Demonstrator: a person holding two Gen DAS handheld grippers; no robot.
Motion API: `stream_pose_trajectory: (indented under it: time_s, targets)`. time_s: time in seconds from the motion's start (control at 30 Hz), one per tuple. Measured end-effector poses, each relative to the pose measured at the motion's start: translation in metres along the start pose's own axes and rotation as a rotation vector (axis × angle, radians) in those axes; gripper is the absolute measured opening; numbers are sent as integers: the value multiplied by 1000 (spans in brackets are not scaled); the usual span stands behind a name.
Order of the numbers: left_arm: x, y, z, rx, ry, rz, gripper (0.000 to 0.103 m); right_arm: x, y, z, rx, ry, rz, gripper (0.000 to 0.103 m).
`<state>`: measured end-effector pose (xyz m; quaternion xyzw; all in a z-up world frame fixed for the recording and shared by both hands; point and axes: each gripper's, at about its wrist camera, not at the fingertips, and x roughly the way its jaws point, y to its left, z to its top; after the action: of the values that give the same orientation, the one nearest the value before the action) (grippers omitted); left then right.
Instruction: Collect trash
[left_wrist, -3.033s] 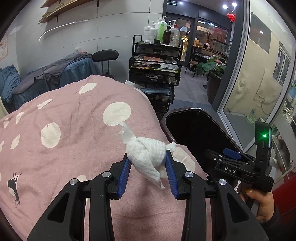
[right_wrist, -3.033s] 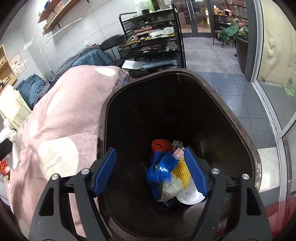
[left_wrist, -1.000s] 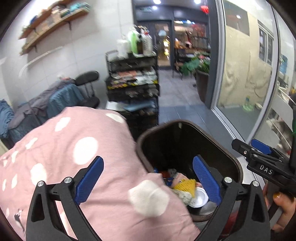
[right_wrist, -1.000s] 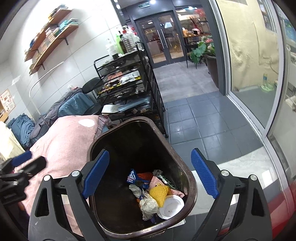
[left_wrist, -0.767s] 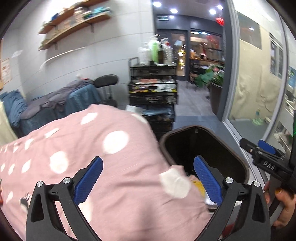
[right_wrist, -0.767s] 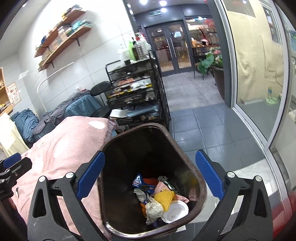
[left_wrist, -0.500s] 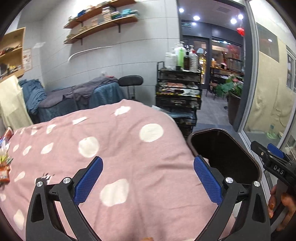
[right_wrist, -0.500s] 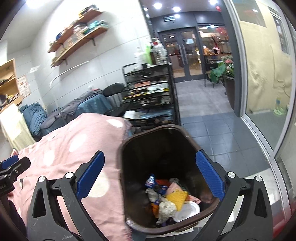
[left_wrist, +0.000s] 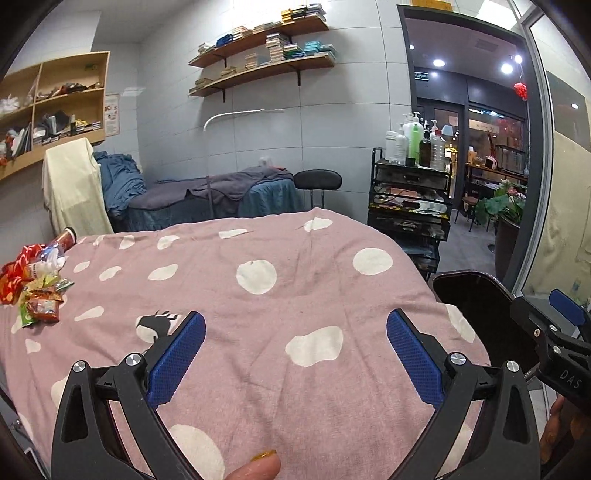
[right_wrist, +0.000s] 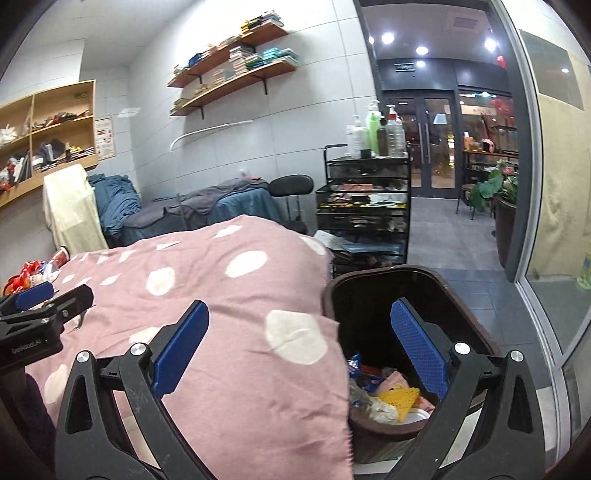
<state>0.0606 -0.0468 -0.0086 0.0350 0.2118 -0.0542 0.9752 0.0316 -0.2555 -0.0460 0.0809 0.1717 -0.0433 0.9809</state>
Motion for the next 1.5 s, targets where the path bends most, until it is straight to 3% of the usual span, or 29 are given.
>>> stream_pose_trajectory:
  time_s: [0.4, 1.5]
  targets:
    - [-27, 26, -8, -94, -65, 41, 98, -16, 37, -8, -23, -23, 56, 97]
    - [-28, 27, -13, -95, -84, 12, 98, -17, 29, -3, 0, -25, 48, 97]
